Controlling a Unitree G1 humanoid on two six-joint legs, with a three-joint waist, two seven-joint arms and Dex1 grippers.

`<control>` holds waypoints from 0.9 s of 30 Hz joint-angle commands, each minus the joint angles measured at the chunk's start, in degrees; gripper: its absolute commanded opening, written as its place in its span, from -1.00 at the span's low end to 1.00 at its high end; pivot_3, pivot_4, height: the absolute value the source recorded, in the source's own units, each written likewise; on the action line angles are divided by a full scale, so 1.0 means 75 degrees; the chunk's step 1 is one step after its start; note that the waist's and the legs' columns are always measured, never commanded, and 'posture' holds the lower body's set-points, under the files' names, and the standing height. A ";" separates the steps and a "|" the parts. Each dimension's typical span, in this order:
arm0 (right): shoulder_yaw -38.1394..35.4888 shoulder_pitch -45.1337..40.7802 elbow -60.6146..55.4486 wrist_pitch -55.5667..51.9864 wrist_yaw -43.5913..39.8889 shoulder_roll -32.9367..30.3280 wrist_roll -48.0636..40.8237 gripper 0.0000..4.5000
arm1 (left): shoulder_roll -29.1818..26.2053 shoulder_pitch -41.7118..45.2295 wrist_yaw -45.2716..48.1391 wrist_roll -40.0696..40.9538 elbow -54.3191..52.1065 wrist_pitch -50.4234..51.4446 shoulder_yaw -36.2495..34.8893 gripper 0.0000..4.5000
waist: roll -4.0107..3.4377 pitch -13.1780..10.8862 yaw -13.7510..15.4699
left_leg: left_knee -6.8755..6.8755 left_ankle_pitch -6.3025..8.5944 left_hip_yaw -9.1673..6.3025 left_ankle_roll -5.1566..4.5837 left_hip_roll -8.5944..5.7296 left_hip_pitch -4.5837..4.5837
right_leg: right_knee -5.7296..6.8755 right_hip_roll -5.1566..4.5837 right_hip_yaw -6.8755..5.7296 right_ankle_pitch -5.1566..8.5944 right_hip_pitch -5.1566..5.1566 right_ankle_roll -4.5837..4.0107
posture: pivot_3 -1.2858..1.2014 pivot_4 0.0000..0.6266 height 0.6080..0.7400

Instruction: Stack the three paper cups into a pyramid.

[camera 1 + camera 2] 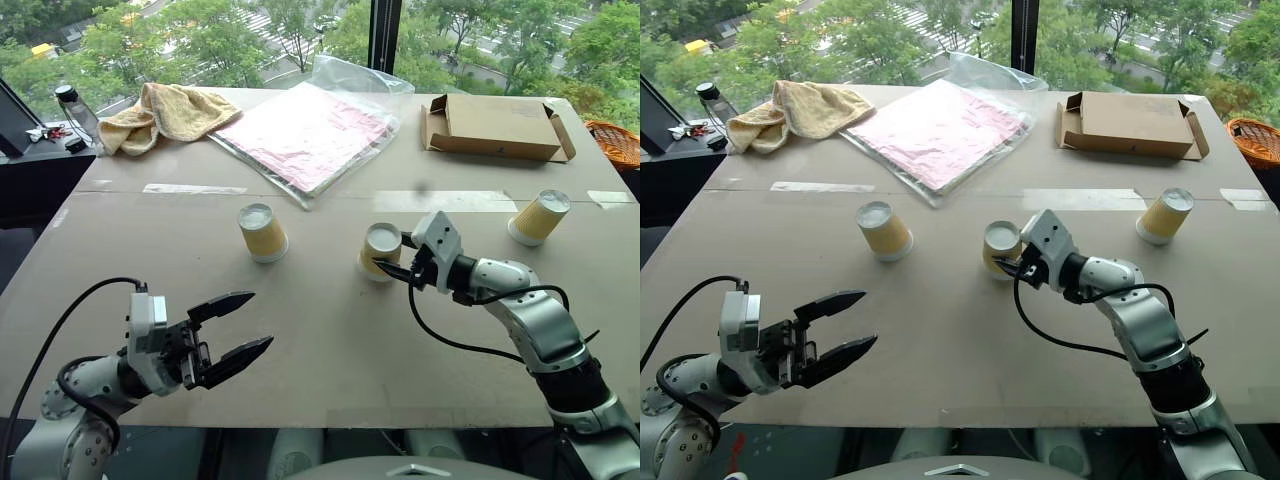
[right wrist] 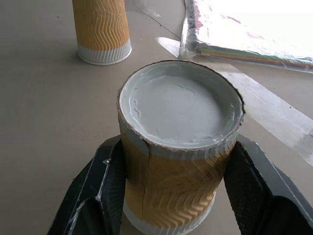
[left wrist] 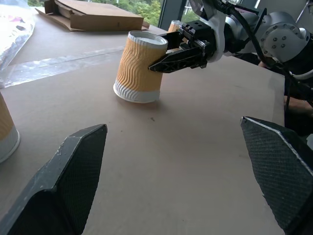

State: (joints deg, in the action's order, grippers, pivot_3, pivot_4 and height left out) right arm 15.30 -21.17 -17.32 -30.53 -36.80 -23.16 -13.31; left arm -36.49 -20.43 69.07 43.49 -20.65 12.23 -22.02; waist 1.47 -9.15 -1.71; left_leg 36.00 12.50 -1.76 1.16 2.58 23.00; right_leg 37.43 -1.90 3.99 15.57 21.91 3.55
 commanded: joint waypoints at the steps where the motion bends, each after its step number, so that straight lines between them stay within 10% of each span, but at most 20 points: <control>1: 0.0225 -0.0457 0.0190 0.0228 0.0117 0.0395 0.0216 -0.07 | -0.0012 0.0025 0.0089 0.0187 -0.0060 -0.0011 -0.0095 1.00 | 0.0001 0.0000 -0.0046 | 0.0000 0.0000 0.0000 0.0000 0.0000 0.0000 | 0.0000 0.0000 0.0000 0.0000 0.0000 0.0000 | 0.03 -0.52 1.00; 7: 0.0520 -0.0629 0.1074 0.0545 0.0007 0.0625 0.0602 -0.07 | -0.0004 0.0062 0.0014 0.0193 -0.0066 -0.0014 -0.0157 1.00 | 0.0005 0.0000 -0.0050 | 0.0000 0.0000 -0.0001 0.0000 -0.0002 0.0003 | -0.0002 -0.0002 -0.0001 -0.0001 0.0000 0.0000 | 0.03 -0.52 1.00; 12: 0.0282 -0.0459 0.1022 0.0931 -0.0077 0.0409 0.0701 0.96 | 0.0041 0.0012 -0.0083 0.0211 -0.0176 -0.0019 -0.0165 1.00 | 0.0003 -0.0002 -0.0065 | -0.0002 0.0000 -0.0002 0.0000 -0.0001 0.0001 | 0.0001 -0.0001 -0.0002 -0.0001 0.0001 0.0000 | 0.03 -0.52 1.00; 20: -0.1972 0.0173 -0.1463 0.0114 -0.0501 -0.0630 -0.1130 0.99 | 0.0051 0.0311 -0.0164 0.0313 -0.0431 0.0095 0.0126 1.00 | 0.0004 -0.0009 -0.0028 | -0.0003 0.0000 -0.0009 0.0000 -0.0002 0.0011 | -0.0002 -0.0002 -0.0008 0.0000 0.0005 0.0002 | 0.03 -0.52 1.00; 27: -0.3317 0.0201 -0.0378 -0.0248 0.1142 -0.1507 -0.0002 0.99 | -0.0138 0.0906 -0.0170 0.0660 -0.1005 0.0553 0.0524 1.00 | 0.0012 -0.0009 -0.0042 | 0.0002 0.0000 -0.0004 0.0000 -0.0006 0.0009 | -0.0003 -0.0005 -0.0005 -0.0001 0.0004 0.0000 | 0.03 -0.52 1.00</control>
State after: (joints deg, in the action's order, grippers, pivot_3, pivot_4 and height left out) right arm -6.38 -19.34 -22.40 -32.83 -31.62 -33.62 -15.92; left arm -36.73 -14.28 67.57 46.37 -24.86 15.65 -18.58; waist 1.56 -9.22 -2.03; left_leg 36.01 12.50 -1.76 1.16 2.53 23.05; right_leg 37.41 -1.94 3.98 15.56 21.93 3.54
